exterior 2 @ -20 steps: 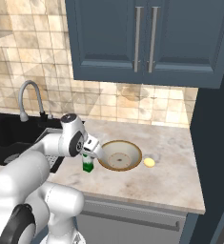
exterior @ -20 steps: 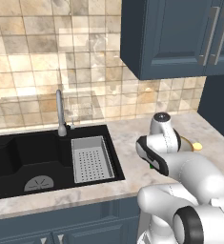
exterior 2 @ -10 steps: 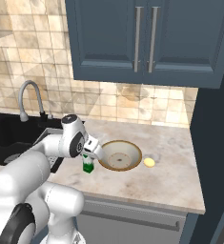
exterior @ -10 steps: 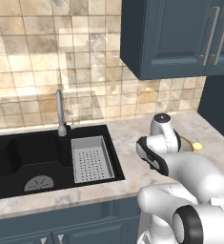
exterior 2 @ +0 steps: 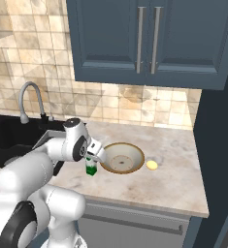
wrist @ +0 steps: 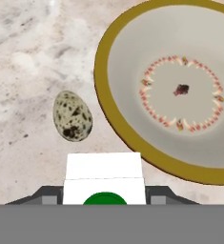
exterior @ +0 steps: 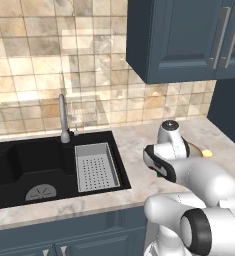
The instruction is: Gather the eggs and milk located in the vicinity of the sink area and place them right next to the bowl.
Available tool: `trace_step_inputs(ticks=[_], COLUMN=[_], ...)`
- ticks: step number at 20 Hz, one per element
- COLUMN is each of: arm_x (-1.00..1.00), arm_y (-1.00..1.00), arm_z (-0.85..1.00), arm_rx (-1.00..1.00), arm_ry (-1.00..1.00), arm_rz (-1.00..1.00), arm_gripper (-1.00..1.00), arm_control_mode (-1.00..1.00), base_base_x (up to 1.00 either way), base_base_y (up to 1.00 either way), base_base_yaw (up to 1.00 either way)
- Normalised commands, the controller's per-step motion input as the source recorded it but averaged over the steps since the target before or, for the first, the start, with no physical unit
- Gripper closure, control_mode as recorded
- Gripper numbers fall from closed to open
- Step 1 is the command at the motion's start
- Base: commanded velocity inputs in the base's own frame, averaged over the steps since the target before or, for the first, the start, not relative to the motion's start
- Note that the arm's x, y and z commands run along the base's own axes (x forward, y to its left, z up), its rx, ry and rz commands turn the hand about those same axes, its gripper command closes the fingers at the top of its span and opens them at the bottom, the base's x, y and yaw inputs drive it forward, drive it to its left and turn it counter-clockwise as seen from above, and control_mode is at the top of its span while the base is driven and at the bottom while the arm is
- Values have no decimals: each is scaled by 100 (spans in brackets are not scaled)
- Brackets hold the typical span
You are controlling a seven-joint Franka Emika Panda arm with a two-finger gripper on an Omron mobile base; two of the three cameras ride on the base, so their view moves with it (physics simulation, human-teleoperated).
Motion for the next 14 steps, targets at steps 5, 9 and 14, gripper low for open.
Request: trace_step_inputs(ticks=[5, 9, 14], arm_x=[2, 0, 0], arm_y=[-3, 0, 0], arm_z=[-8, 0, -3], arm_rx=[0, 0, 0], arm_ry=[0, 0, 0], arm_rz=[0, 0, 0], arm_gripper=[100, 100, 100], arm_control_mode=[-100, -100, -100], base_base_x=[0, 0, 0], base_base_y=[0, 0, 0], base_base_yaw=[0, 0, 0])
